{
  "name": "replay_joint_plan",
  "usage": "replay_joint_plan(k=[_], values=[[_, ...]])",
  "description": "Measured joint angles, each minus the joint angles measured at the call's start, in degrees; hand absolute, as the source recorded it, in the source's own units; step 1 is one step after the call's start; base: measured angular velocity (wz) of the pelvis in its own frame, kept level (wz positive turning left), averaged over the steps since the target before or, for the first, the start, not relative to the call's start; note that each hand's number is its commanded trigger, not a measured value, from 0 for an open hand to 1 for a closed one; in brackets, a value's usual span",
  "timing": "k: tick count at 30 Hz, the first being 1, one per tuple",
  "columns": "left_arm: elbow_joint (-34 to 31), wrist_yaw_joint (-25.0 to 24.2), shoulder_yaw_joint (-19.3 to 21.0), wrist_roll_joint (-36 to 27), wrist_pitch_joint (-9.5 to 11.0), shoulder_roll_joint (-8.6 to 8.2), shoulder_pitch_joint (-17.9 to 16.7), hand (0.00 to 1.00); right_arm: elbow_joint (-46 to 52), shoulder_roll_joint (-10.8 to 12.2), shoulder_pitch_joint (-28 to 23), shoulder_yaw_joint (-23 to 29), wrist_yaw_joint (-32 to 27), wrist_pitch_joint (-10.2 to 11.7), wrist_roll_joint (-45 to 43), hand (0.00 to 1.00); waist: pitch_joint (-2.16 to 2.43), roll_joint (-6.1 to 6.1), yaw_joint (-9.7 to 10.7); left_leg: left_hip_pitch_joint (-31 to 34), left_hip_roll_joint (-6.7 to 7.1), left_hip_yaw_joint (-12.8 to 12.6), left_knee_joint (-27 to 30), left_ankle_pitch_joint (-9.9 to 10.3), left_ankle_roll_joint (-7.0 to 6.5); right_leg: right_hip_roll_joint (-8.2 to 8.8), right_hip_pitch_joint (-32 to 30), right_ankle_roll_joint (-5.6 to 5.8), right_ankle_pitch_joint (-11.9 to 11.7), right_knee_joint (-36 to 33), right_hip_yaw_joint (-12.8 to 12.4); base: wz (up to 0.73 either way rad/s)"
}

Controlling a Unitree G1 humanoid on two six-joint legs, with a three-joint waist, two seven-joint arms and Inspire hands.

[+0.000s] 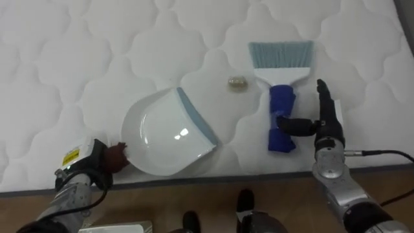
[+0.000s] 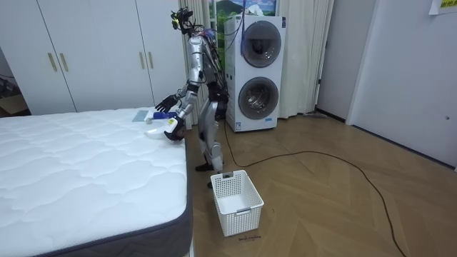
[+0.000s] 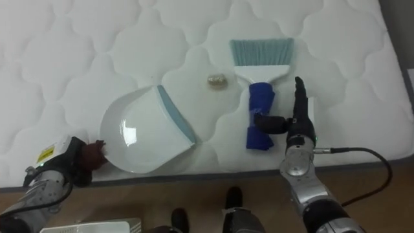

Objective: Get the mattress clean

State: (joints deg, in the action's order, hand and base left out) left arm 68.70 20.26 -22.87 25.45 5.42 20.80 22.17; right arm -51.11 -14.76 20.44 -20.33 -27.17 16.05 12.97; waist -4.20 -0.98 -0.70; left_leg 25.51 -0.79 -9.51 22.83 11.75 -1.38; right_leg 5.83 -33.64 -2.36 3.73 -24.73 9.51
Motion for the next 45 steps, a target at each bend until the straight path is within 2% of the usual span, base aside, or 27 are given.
replay_joint_plan(k=[5, 10, 12, 21, 27, 34, 37, 45], values=[[-0.1, -0.9, -0.5, 0.1, -0.1, -0.24, -0.1, 1.00, -0.3, 1.7, 1.0, -1.1, 2.9, 0.0, 0.0, 0.00, 0.09, -0.27, -0.5, 0.0, -0.14, 0.0, 0.8, 0.0, -0.01, -0.10, 0.3, -0.03, 0.0, 0.0, 0.2, 0.00], [-0.1, -1.2, -0.9, 0.1, -0.3, -1.23, 0.0, 1.00, -1.1, 1.8, 1.3, -0.9, 4.5, 0.0, 0.4, 0.00, 0.07, -0.37, -1.3, 0.0, -0.15, 0.1, 0.8, 0.0, -0.02, 0.03, 0.4, 0.01, 0.0, 0.1, 0.5, 0.01], [-0.1, -1.3, -0.9, 0.0, -0.5, -1.46, 0.0, 1.00, -1.7, 1.9, 2.3, -0.9, 4.6, -0.8, 0.8, 0.00, 0.05, -0.46, -1.3, 0.1, -0.12, 0.1, 0.8, 0.0, -0.02, 0.10, 0.3, 0.01, 0.0, 0.0, 0.4, 0.00], [-0.1, -0.8, -0.8, 0.1, -0.8, -2.09, -0.2, 1.00, -0.6, 3.3, 3.4, -0.8, 4.9, -1.1, 11.2, 0.00, 0.20, -0.75, -1.3, 0.2, -0.06, 0.1, 0.9, 0.0, -0.02, 0.10, 0.1, -0.01, 0.0, -0.2, 0.1, 0.00], [-0.2, -0.9, -0.2, 1.0, -1.3, -2.45, -0.2, 1.00, -0.2, 3.3, 3.4, -0.7, 5.3, -1.2, 11.7, 0.00, 0.30, -0.94, -1.2, 0.2, 0.02, 0.1, 1.0, 0.0, -0.03, 0.24, 0.0, 0.00, 0.0, -0.5, 0.4, 0.00], [-0.1, -0.9, -1.0, 0.9, -1.7, -2.55, -0.6, 1.00, -3.5, 3.0, 3.2, -0.9, 6.2, -1.2, 7.1, 0.00, 0.36, -1.10, -0.9, -0.5, 0.01, 0.1, 0.9, 0.0, -0.03, 0.19, 0.8, 0.00, 0.0, -0.2, 0.4, 0.00], [-0.1, -0.9, -1.0, 0.9, -1.7, -2.55, -1.0, 1.00, -4.3, 2.9, 2.9, -0.9, 6.0, -1.2, 2.0, 0.00, 0.36, -1.09, -0.9, -0.6, 0.09, 0.1, 0.9, 0.0, -0.04, 0.16, 0.8, 0.01, 0.0, -0.2, 0.3, 0.00], [-0.1, -0.8, -1.2, 0.9, -1.3, -2.49, -1.1, 1.00, -6.6, 2.0, 2.6, -2.0, 3.8, -1.1, -4.8, 0.00, 0.44, -0.95, -0.6, -0.4, 0.06, 0.2, 0.7, 0.0, -0.06, 0.19, 0.8, 0.04, 0.0, 0.0, 0.4, 0.00]])
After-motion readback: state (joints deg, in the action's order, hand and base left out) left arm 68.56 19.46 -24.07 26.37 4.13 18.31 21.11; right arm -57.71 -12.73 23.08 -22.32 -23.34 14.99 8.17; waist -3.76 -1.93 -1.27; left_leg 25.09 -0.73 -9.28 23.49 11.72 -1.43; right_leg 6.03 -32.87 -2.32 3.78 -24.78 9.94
